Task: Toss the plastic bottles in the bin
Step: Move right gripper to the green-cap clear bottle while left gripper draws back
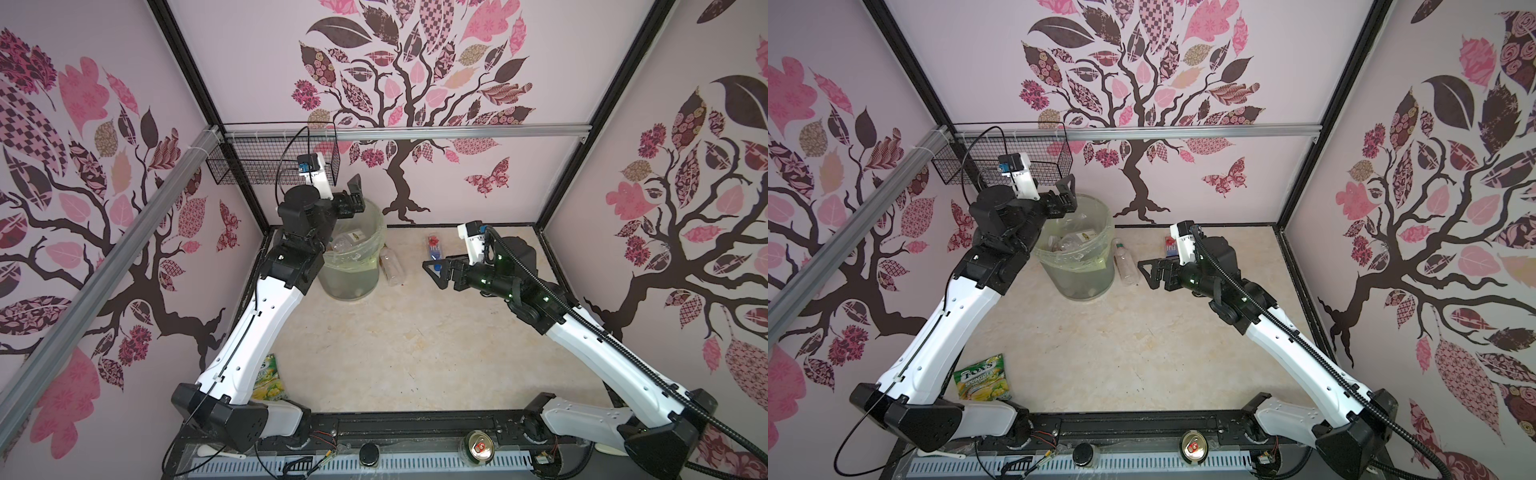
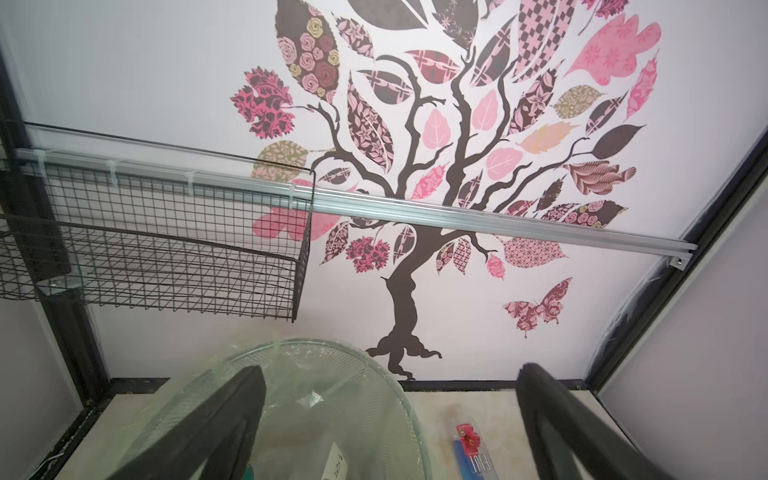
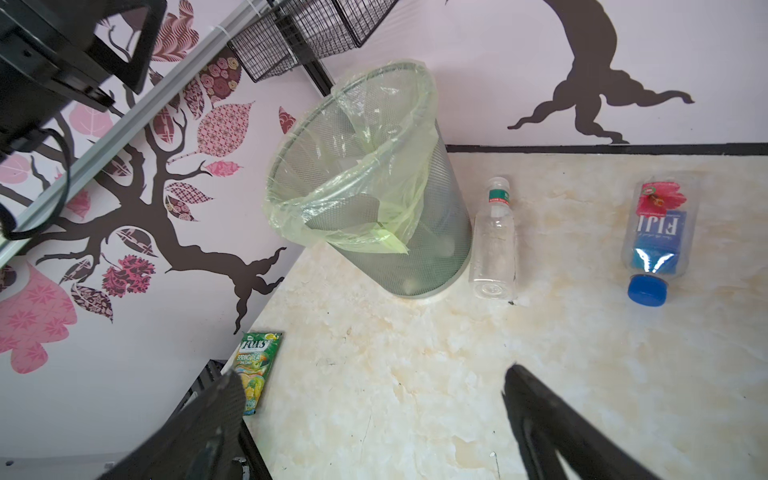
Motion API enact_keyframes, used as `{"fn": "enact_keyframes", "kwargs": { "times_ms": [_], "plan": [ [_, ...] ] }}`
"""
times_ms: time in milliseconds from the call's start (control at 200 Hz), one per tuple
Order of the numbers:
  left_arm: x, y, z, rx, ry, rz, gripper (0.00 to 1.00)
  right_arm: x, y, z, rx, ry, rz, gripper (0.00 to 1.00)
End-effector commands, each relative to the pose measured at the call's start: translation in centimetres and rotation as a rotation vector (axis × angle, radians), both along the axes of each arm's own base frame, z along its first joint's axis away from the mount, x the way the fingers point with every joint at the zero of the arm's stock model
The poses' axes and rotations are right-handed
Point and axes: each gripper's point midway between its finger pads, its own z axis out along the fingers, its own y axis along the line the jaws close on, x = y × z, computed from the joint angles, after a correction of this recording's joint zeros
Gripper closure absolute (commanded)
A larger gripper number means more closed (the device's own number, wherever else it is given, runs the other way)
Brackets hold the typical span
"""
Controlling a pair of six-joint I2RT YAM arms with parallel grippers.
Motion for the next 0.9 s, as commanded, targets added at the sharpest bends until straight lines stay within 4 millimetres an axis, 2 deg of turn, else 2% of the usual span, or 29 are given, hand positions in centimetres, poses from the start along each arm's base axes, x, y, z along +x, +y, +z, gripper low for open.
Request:
{"fn": "enact_keyframes", "kwargs": {
  "times_ms": [0, 220, 400, 465, 690, 775, 895],
  "plan": [
    [-1.2, -2.6, -0.1, 0.008, 0.014, -0.082, 0.02, -0.4, -0.9, 1.1, 0.008, -0.038, -0.038, 0.01],
    [-4.1, -6.2, -2.0, -0.097, 0.108, -0.266, 0.02, 1.6, -3.0, -0.8, -0.111, -0.033, -0.156, 0.00],
    [-6.2, -8.9, -5.9, -0.128, 0.194, -0.353, 0.02, 4.6, -4.9, -3.6, -0.130, 0.039, -0.223, 0.01],
    [-6.9, -10.1, -7.6, -0.122, 0.234, -0.394, 0.02, 5.7, -5.0, -4.6, -0.135, 0.059, -0.230, 0.00],
    [-9.3, -11.0, -12.6, -0.215, 0.366, -0.474, 0.02, 8.8, -3.3, -9.6, -0.130, 0.121, -0.236, 0.00],
    [-9.9, -10.7, -14.7, -0.244, 0.424, -0.465, 0.02, 9.8, -2.0, -12.0, -0.143, 0.139, -0.220, 0.00],
    [-10.9, -10.1, -17.7, -0.271, 0.481, -0.465, 0.02, 10.6, 1.0, -15.4, -0.218, 0.134, -0.168, 0.01]
  ]
}}
